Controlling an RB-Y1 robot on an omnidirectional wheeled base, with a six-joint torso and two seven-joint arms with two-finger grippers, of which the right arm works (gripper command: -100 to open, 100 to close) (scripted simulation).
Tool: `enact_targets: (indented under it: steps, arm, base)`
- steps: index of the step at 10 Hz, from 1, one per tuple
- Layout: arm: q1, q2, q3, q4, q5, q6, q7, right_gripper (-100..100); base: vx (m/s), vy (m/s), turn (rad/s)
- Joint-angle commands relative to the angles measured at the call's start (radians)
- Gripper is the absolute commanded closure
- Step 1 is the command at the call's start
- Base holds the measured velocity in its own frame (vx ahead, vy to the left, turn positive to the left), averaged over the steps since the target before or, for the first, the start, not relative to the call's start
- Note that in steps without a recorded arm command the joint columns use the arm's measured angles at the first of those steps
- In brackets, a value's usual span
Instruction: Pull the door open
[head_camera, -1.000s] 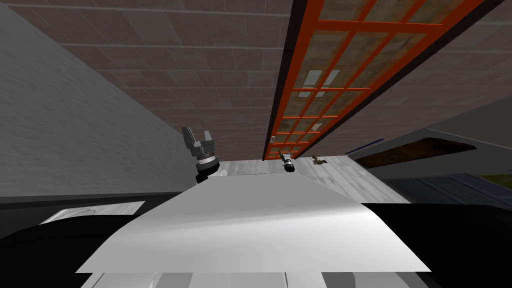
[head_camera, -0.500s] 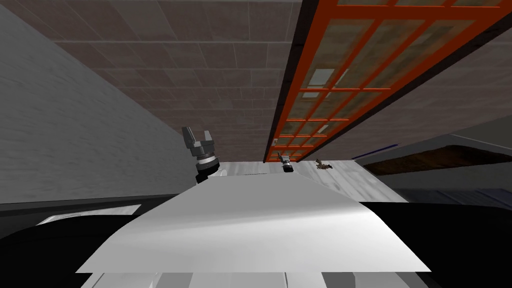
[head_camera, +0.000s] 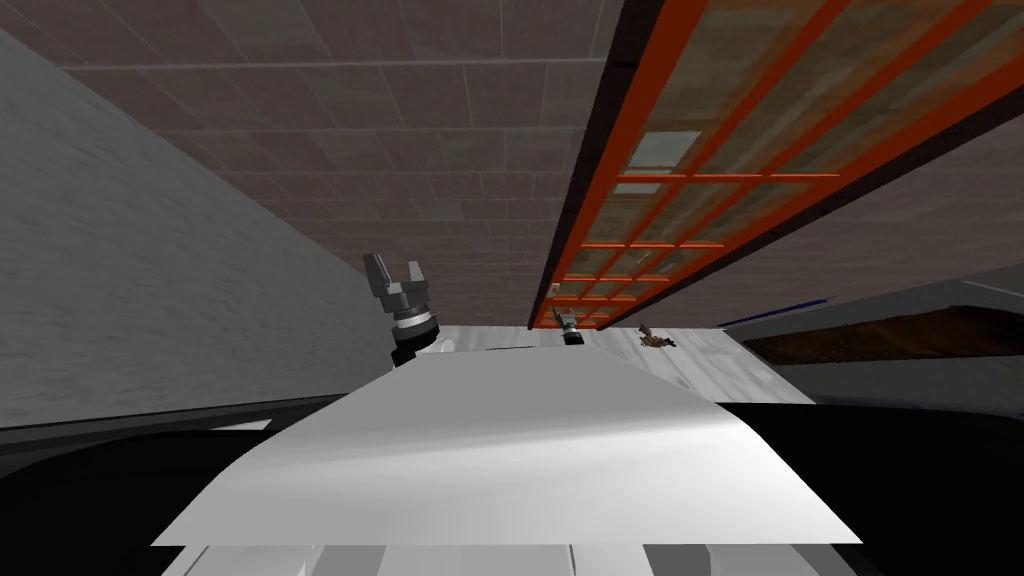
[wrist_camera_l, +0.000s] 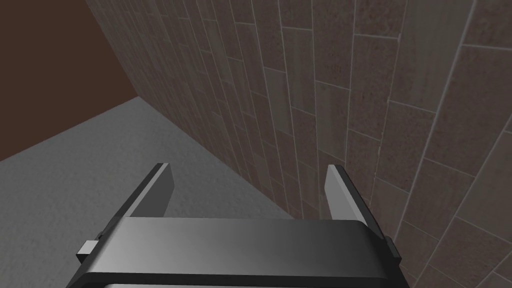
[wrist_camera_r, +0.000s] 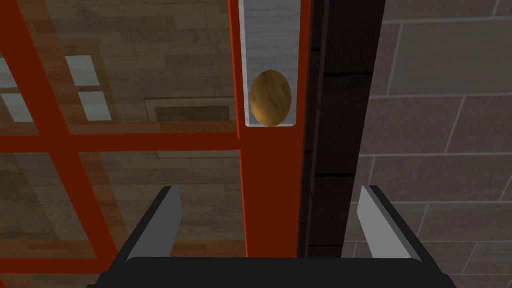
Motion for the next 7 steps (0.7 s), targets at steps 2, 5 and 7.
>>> enact_targets:
  steps: [2, 5, 7]
  arm:
    - [0.006, -0.024, -0.017, 0.018, -0.011, -0.014, -0.008, -100]
    - [0.014, -0.049, -0.04, 0.04, -0.025, -0.032, -0.017, -100]
    - [0.019, -0.062, -0.054, 0.054, -0.034, -0.043, -0.023, -100]
  base:
    - [0.156, 0.022, 0.097]
    - [0.197, 0.021, 0.101]
    - [0.213, 0.029, 0.082]
